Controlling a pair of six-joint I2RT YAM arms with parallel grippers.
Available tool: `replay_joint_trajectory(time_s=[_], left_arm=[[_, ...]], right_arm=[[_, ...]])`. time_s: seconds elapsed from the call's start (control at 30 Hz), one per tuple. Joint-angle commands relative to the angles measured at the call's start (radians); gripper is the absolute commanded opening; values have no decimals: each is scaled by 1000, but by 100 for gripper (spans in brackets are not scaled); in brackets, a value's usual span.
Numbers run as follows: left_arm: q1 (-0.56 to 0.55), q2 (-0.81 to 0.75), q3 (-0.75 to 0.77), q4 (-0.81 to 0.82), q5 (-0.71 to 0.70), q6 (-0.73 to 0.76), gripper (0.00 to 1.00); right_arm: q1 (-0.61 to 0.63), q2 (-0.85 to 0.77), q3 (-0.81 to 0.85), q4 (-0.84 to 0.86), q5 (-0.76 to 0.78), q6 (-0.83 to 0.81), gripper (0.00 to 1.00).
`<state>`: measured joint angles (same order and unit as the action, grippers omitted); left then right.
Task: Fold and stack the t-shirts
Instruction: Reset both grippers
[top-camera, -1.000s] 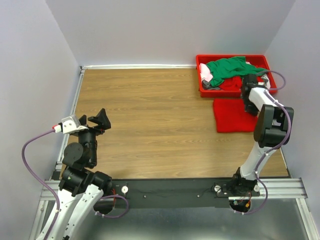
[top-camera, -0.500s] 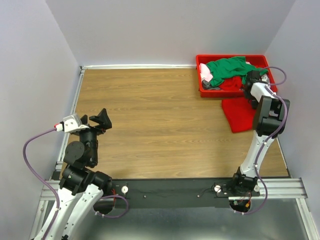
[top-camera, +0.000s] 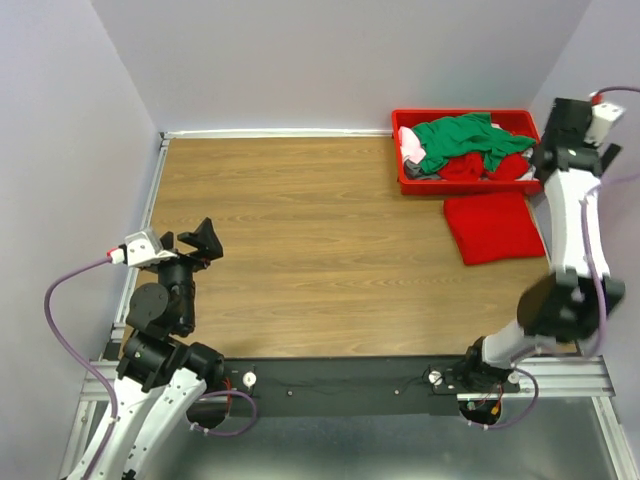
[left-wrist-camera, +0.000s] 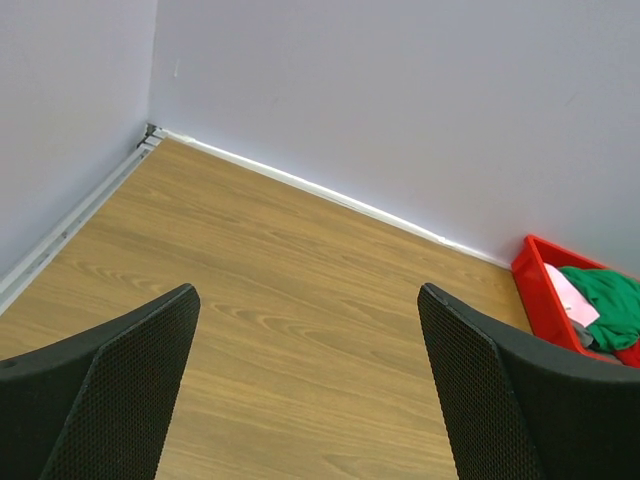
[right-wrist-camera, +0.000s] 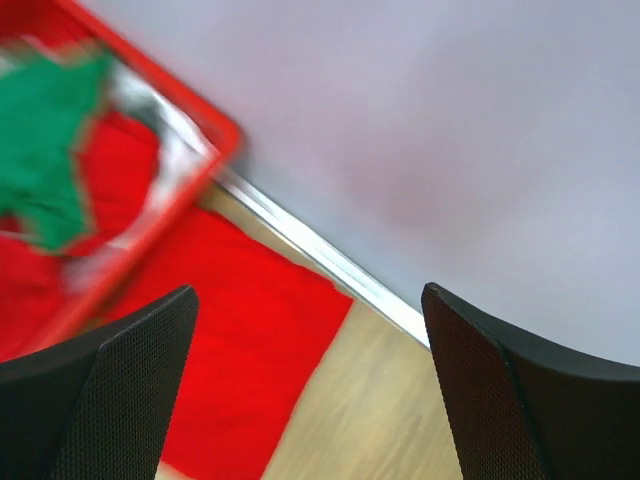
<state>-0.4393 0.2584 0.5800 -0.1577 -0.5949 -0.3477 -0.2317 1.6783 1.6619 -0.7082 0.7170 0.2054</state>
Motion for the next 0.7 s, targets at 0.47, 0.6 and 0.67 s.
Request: replay_joint_trajectory(time_s=[0.47,0.6,0.67], left_arm=[[-3,-208,222,-77,-196,116,99],[-4,-295,193,-104,-220,95,99],[-4,-318,179,-105,-224,95,99]], right_arm=[[230,-1176,-396,5,-76,91,100],[262,-1326,-496,65,-97,-1,100],[265,-1377,-551,113,-111,-29,100]])
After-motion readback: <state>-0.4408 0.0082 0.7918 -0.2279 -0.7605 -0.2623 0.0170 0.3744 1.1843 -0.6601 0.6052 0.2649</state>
